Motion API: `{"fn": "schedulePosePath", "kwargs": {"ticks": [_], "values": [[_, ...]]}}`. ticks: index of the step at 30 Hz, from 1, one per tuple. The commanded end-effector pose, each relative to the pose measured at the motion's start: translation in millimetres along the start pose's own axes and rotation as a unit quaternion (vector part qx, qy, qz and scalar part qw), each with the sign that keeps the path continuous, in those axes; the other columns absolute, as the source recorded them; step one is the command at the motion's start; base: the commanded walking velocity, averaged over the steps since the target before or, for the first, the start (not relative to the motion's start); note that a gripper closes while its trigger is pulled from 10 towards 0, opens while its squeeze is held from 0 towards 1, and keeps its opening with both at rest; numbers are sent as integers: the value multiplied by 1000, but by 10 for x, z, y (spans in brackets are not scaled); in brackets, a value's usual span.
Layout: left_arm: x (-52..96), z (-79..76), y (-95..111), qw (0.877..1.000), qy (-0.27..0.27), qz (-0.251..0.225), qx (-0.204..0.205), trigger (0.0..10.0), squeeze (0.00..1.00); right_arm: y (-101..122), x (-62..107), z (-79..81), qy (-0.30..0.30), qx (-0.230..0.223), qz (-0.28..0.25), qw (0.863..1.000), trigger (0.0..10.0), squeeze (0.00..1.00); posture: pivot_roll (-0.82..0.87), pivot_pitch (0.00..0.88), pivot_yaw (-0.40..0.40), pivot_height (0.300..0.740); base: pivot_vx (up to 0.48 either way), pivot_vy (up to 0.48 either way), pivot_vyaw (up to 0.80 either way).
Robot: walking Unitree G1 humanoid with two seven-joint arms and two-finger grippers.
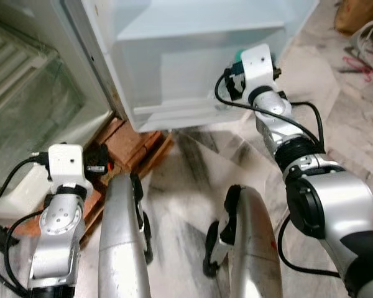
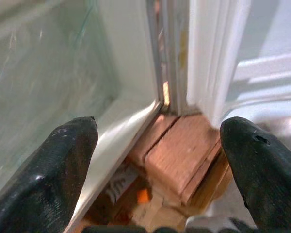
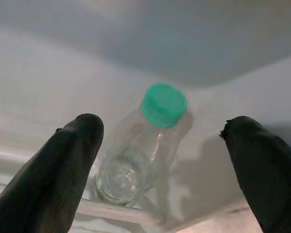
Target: Restocking fridge
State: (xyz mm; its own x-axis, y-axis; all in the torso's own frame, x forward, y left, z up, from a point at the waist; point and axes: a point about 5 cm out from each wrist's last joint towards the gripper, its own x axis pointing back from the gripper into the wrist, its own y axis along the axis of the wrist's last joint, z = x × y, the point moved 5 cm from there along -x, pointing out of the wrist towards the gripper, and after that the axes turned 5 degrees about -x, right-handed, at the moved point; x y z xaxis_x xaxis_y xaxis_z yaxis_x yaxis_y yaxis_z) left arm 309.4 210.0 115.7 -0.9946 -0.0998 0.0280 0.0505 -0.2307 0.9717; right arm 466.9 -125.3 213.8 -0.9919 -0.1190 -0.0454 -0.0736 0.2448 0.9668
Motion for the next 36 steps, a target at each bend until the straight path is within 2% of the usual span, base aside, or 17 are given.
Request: {"fn": "schedulePosePath", "kwargs": {"ticks": [1,7,10,11,12,13,14,15,16,18,20,21,22,24,31,34,36], "values": [[16,-47,-101,1000,-8,13,-2,10000,0,97,-11,14,9,-12,-17,1000,10000,1000,113,124,-25,521,0,0,0],[-12,-81,-122,1000,-11,11,2,10000,0,82,17,147,41,-29,-27,998,10000,1000,105,98,-15,521,0,0,0],[-9,-106,-153,1000,-13,12,6,10000,0,-26,66,205,54,-26,-23,998,10000,1000,93,80,-16,521,0,0,0],[-5,-119,-180,1000,-14,12,7,10000,0,-131,114,222,59,-27,-18,998,10000,1000,90,73,-19,521,0,0,0],[-3,-124,-192,1000,-14,13,7,10000,0,-176,137,230,61,-28,-16,998,10000,929,90,73,-19,521,0,0,0],[3,-128,-210,1000,-13,14,9,10000,0,-295,204,247,65,-31,-10,997,10000,800,85,67,-22,521,0,0,0],[8,-127,-217,1000,-13,15,9,10000,0,-368,249,265,70,-37,-5,997,10000,455,82,63,-23,521,0,0,0],[11,-129,-225,1000,-12,15,10,10000,0,-418,283,276,73,-42,-2,996,10000,455,81,61,-23,521,0,0,0],[19,-134,-236,1000,-11,15,12,10000,0,-496,355,297,78,-54,-2,995,10000,0,76,56,-23,521,0,0,0],[32,-135,-257,1000,-10,16,14,10000,0,-581,458,320,82,-61,-7,995,10000,0,63,49,-17,521,0,0,0],[53,-119,-303,1000,-7,21,17,10000,0,-691,579,356,82,-90,-6,993,10000,0,37,38,8,521,0,0,0],[73,-104,-354,999,-5,29,22,10000,0,-726,687,383,82,-90,-18,992,10000,0,19,28,20,521,0,0,0],[73,-104,-354,999,-5,29,22,10000,0,-726,687,383,82,-90,-18,992,10000,0,19,28,20,521,0,0,0],[95,-126,-417,999,-17,34,17,10000,0,-721,889,411,74,-103,-42,991,10000,0,3,2,26,521,0,0,0],[66,-94,-454,999,-3,32,18,10000,0,-859,1163,325,18,-156,-48,986,10000,0,6,0,3,521,0,0,0],[17,-132,-453,999,-3,27,24,10000,0,-1013,1276,264,-27,-179,-28,983,10000,0,0,0,-6,531,0,0,0],[-54,-190,-418,999,-11,19,28,10000,0,-1095,1286,298,-29,-195,-10,980,10000,0,-2,0,-11,551,0,0,0]]}}
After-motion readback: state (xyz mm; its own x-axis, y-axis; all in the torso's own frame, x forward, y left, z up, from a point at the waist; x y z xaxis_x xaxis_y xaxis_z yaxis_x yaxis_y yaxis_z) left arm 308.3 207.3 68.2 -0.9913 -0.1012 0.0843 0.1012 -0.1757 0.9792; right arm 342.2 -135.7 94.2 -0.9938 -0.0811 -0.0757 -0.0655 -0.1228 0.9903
